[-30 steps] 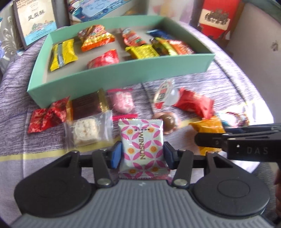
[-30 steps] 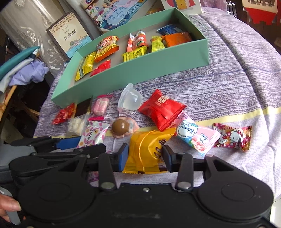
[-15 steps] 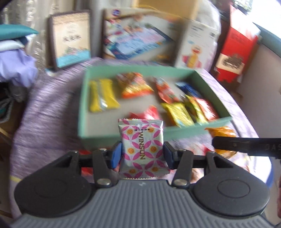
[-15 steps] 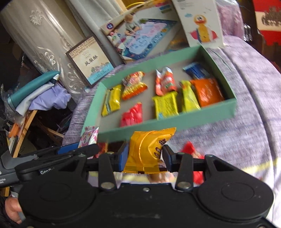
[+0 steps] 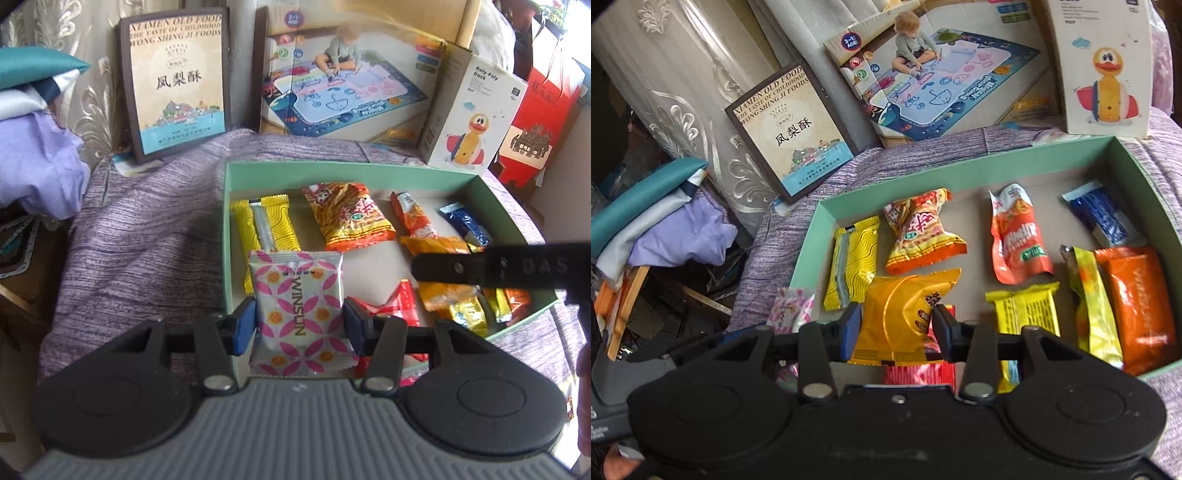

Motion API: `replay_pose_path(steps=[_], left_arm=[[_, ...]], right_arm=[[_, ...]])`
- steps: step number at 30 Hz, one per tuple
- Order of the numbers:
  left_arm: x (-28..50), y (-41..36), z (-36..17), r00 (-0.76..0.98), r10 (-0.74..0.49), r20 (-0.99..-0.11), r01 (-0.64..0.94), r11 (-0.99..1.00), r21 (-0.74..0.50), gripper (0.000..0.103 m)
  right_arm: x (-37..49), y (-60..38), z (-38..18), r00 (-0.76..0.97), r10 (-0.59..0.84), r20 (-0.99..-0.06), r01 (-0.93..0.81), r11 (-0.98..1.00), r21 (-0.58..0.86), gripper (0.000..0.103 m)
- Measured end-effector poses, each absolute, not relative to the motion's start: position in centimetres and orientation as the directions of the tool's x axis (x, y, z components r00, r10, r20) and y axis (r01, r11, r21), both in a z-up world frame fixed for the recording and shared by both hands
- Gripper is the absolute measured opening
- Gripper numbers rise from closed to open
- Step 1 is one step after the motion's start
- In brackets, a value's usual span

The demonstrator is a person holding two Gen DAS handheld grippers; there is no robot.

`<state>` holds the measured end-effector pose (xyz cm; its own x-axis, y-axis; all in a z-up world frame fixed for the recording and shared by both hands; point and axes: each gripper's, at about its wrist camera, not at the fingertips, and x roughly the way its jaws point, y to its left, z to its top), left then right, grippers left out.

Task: Organize snacks
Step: 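Place both packets into the green tray and open both tools, then move both tools back to the candies beside the tray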

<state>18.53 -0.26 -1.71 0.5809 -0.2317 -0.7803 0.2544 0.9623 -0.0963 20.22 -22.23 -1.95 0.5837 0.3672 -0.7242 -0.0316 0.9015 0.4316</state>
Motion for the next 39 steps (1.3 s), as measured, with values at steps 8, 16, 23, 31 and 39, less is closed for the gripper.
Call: replay_pose_path(steps=[8, 16, 23, 31, 39], left_arm=[[19.5, -0.5, -3.2, 0.578, -0.233, -0.782, 0.264, 0.96, -0.092, 0.079], [19.4, -0.2, -2.8, 0.6, -0.213, -0.771, 0.205, 0.973, -0.11, 0.103], [17.7, -0.2, -1.8, 0.608, -0.207, -0.766, 0.202, 0.974, -0.102, 0.103], [14.5, -0.3, -0.5, 0.626, -0.208, -0.751, 0.22, 0.972, -0.086, 0.103], [11.6, 1.7, -1.7, 0.614, -0.174, -0.77, 0.188, 0.98, -0.071, 0.103]], right_arm=[[23.3, -21.2, -3.6, 0.571, 0.378, -0.729, -0.009, 0.891, 0.455, 0.084], [22.0, -22.1, -3.3, 0.586, 0.359, -0.726, 0.006, 0.895, 0.446, 0.103], [19.9, -23.0, -1.9, 0.597, 0.356, -0.719, 0.009, 0.893, 0.449, 0.103], [16.0, -24.5, -0.4, 0.625, 0.341, -0.702, 0.014, 0.894, 0.447, 0.103], [11.6, -26.8, -1.0, 0.63, 0.323, -0.706, 0.064, 0.885, 0.462, 0.103]])
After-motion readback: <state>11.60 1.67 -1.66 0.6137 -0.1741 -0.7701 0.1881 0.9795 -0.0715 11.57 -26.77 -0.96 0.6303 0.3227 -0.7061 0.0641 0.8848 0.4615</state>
